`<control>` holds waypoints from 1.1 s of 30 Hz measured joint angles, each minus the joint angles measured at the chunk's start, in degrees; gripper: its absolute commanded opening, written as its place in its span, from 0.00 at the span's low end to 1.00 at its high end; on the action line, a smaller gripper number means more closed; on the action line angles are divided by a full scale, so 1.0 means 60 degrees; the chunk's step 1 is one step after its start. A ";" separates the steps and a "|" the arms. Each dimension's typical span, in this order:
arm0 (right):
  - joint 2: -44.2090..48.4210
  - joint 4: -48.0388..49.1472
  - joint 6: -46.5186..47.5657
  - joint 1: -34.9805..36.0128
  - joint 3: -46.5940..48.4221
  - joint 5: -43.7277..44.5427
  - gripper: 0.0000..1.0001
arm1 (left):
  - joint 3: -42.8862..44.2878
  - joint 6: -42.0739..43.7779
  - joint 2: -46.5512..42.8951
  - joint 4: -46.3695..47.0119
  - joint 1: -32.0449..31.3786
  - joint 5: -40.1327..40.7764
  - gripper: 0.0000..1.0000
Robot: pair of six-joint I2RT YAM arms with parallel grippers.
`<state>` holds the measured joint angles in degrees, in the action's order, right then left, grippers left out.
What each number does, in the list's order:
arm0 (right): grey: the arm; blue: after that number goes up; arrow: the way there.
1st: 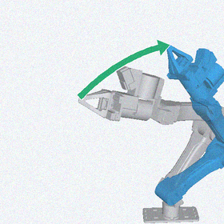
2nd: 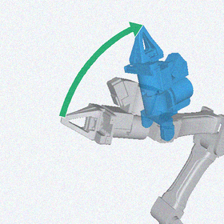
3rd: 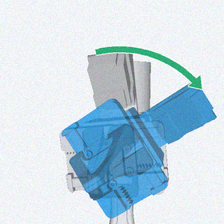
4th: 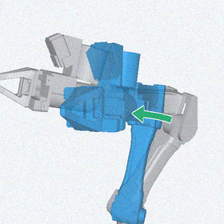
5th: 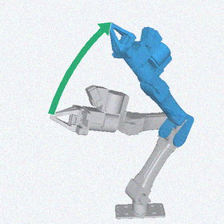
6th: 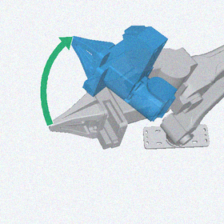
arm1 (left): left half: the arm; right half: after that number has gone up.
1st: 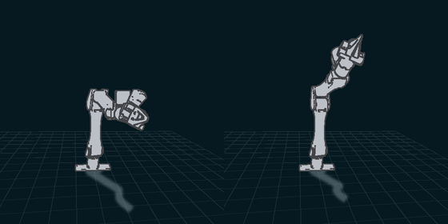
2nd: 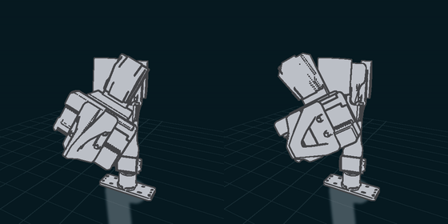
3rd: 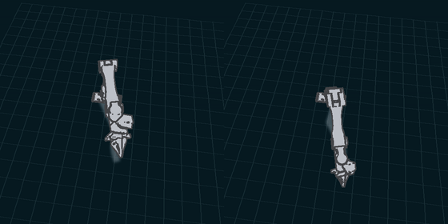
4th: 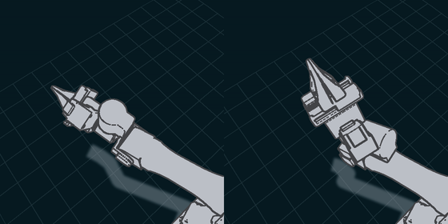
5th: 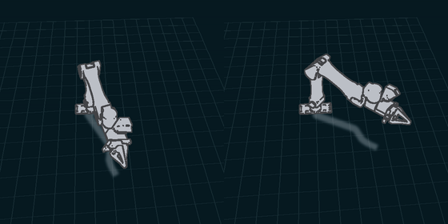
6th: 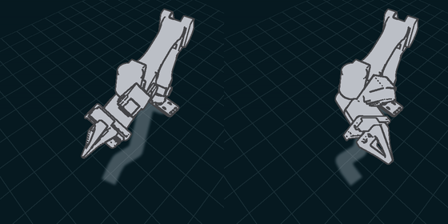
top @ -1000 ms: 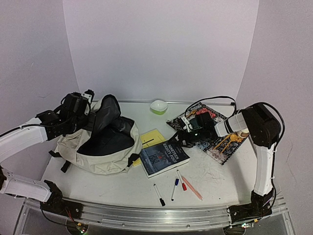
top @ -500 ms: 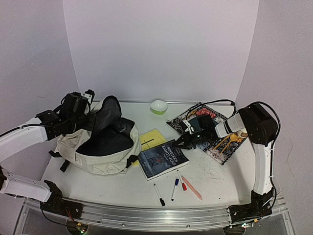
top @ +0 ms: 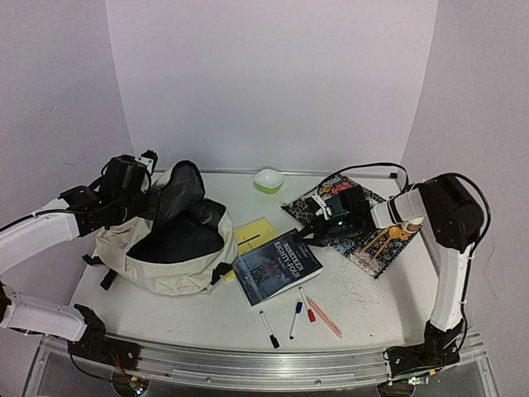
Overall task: Pack the student bag
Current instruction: Pick up the book from the center of the board.
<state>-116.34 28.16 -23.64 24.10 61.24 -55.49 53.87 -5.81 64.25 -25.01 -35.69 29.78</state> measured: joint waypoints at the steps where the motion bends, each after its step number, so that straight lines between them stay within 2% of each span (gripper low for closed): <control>1: 0.0192 -0.0023 -0.0056 0.0000 -0.0008 0.0007 0.00 | 0.0000 -0.0002 -0.0030 0.0002 0.0044 0.0017 0.00; 20: 0.3602 -0.0237 -0.1598 -0.0319 -0.0168 0.0939 0.00 | 0.0000 -0.0040 -0.0412 0.0008 0.0291 0.0112 0.00; 28: 0.4419 -0.0195 -0.2807 -0.0347 -0.0169 0.1447 0.00 | 0.0030 -0.0215 -0.0412 0.0005 0.0318 -0.0311 0.00; 33: 0.4463 0.0170 -0.3798 0.0038 -0.0168 0.1930 0.00 | 0.0184 -0.0432 -0.0411 -0.0009 0.0329 -0.0969 0.00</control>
<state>-89.56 29.18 -46.43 24.33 60.23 -43.91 54.97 -8.41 61.78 -25.06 -33.71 23.96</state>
